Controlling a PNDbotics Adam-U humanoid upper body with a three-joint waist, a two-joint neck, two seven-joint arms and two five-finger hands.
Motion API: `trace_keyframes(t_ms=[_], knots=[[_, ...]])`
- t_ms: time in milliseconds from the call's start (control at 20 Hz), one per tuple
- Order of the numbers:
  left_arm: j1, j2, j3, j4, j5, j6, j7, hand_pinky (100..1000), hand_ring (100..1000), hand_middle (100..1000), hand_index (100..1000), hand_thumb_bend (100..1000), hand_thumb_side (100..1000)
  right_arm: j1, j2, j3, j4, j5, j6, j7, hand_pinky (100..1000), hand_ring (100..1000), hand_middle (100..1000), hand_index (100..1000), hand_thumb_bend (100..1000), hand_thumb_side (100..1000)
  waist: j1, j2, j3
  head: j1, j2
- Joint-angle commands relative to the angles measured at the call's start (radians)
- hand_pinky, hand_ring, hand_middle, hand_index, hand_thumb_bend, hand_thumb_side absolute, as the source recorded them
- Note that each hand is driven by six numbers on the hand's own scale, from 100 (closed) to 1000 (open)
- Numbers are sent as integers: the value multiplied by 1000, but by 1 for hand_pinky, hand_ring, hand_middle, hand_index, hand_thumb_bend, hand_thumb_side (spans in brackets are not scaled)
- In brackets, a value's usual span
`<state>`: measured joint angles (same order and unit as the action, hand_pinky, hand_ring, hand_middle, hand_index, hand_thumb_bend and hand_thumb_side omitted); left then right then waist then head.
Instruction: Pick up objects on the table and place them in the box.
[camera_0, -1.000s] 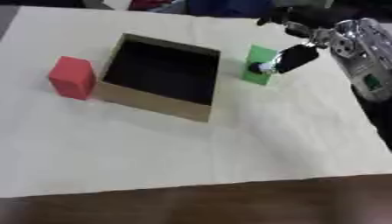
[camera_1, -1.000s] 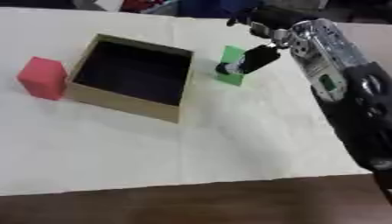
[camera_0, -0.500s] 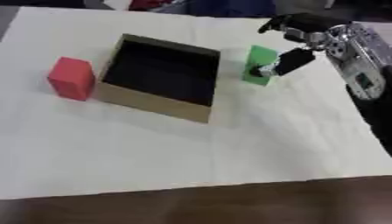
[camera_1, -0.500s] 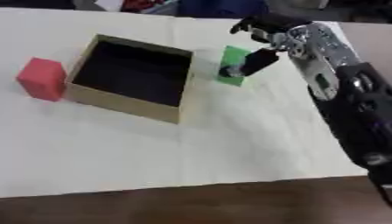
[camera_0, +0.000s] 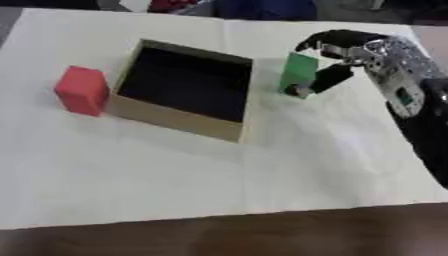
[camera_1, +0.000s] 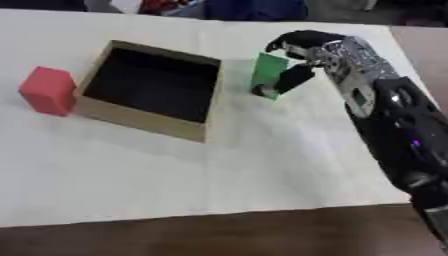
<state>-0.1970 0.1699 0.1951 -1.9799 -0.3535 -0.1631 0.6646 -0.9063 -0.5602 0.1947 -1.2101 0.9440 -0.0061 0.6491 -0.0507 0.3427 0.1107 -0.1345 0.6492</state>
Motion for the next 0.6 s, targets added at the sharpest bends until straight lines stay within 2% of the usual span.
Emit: trace_keyframes(t_ms=[50, 450, 500, 600], knots=[[-9, 7, -1, -20, -3, -2, -6, 406, 583, 619, 723, 279, 1000, -27, -7, -18, 28, 21, 6, -1, 940, 941, 916, 962, 532, 680, 5, -17, 2, -3, -11], [-9, 3, -2, -20, -4, -1, -11, 406, 583, 619, 722, 275, 1000, -36, 9, -27, 76, 32, 14, -24, 924, 925, 827, 941, 470, 693, 6, -13, 4, -10, -14], [-9, 3, -2, -20, -4, -1, -11, 406, 583, 619, 722, 274, 1000, -36, 10, -28, 76, 29, 16, -29, 916, 915, 779, 918, 426, 694, 6, -13, 4, -10, -14], [-8, 3, -1, -20, -5, 0, -12, 406, 583, 619, 722, 271, 999, -34, 10, -30, 72, 19, 18, -41, 906, 904, 739, 888, 388, 684, 6, -12, 4, -9, -13]])
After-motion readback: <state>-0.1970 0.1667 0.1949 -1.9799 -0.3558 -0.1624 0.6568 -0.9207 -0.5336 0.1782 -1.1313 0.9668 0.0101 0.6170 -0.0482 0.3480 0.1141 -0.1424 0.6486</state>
